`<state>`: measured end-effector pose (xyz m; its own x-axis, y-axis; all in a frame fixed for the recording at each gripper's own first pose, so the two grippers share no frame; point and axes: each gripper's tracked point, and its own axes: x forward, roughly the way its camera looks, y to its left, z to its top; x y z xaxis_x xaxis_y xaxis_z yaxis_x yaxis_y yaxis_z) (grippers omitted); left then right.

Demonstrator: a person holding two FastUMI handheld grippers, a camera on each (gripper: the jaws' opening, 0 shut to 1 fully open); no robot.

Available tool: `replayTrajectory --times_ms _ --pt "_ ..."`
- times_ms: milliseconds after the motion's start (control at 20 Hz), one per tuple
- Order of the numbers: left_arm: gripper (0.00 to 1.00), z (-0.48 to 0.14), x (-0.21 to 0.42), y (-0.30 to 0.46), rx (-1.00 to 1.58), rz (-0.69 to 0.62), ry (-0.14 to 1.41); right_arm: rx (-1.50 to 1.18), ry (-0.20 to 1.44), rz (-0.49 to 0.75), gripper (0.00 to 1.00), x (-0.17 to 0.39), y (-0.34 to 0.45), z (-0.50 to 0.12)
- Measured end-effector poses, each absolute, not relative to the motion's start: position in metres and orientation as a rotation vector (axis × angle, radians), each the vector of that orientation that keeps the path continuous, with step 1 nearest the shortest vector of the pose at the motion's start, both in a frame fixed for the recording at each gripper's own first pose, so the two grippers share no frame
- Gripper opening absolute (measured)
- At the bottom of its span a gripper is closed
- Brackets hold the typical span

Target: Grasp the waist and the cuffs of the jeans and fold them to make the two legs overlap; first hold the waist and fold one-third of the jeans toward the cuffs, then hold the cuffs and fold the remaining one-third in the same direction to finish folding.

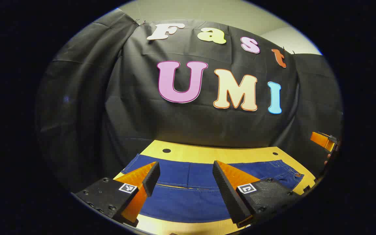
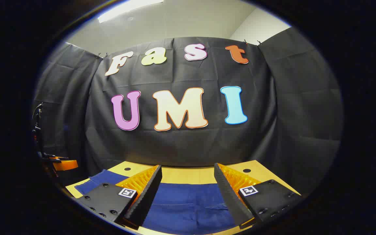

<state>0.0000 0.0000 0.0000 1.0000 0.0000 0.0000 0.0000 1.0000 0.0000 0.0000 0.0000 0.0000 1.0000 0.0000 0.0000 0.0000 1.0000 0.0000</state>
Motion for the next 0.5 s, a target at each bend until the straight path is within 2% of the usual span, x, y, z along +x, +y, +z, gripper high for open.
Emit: replayTrajectory --times_ms 300,500 --pt "0.97 -0.007 0.0 0.0 -0.004 -0.01 0.028 -0.003 0.021 -0.016 0.99 -0.003 0.002 -0.01" --pt "0.95 -0.008 0.0 0.001 0.002 -0.007 0.031 -0.004 0.025 -0.015 0.99 -0.005 0.006 -0.013"
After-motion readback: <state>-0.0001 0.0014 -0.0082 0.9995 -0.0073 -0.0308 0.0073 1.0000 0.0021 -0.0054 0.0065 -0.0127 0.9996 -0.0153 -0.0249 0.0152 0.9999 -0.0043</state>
